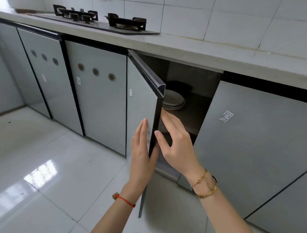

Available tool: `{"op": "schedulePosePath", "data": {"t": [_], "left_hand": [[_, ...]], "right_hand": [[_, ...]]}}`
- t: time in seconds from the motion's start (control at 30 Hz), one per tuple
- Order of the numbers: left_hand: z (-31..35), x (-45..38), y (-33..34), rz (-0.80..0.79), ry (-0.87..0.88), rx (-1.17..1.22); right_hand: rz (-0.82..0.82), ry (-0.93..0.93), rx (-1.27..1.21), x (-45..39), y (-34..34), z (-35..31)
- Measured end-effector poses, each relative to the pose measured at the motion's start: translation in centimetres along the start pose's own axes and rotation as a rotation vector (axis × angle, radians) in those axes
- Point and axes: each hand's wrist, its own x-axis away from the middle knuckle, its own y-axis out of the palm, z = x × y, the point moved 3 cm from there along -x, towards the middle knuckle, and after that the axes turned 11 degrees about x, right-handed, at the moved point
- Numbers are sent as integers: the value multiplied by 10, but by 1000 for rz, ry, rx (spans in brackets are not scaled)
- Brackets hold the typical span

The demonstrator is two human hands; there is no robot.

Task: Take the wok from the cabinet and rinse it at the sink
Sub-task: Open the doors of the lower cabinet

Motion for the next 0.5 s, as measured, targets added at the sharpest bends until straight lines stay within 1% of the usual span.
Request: {"op": "schedulePosePath", "data": {"t": [0.23,0.37,0.5], "left_hand": [[-11,4,-68,87,-5,-2],[-10,5,-110,136,-14,40],[-21,-2,-151,207,-90,63]], "right_hand": [[-66,-132,-84,-11,43,-49],[-103,-213,-155,-23,63,-80],[-150,-277,-185,-41,88,-108]]}}
